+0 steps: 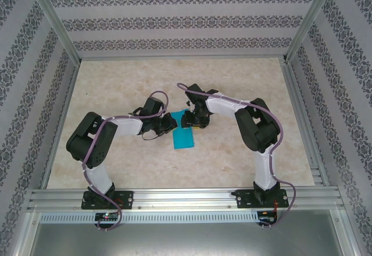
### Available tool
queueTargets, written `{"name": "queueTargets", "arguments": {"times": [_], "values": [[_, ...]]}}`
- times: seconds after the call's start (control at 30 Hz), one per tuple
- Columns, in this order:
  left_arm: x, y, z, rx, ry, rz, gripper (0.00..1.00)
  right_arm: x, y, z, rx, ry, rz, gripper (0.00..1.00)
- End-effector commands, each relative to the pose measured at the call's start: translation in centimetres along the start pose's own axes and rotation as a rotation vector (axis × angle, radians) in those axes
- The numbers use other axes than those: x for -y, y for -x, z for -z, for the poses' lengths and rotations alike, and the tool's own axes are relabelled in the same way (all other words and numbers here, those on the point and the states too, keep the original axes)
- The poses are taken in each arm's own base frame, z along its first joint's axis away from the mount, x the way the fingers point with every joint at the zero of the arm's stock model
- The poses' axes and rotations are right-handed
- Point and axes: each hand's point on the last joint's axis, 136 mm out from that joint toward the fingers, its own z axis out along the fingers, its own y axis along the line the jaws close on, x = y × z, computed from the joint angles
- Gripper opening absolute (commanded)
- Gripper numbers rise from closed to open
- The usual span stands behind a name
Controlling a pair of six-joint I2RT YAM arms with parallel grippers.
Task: Fold a paper plane with a square sheet of paper (pick it up from the middle)
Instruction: Hold the square sheet of paper at the center of the table.
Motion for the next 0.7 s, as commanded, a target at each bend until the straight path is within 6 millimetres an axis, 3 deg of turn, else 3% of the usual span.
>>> {"name": "queueTargets", "arguments": {"times": [0.0, 0.67], "values": [[1.5, 0.1, -0.3, -0.008, -0.037, -0.021, 0.1, 6.7, -4.3, -7.6, -0.15, -0.22, -0.036, 0.52], [-0.1, -0.5, -1.1, -0.036, 0.03, -0.003, 0.1, 6.8, -5.0, -8.2, -0.173, -0.239, -0.015, 0.52]]}}
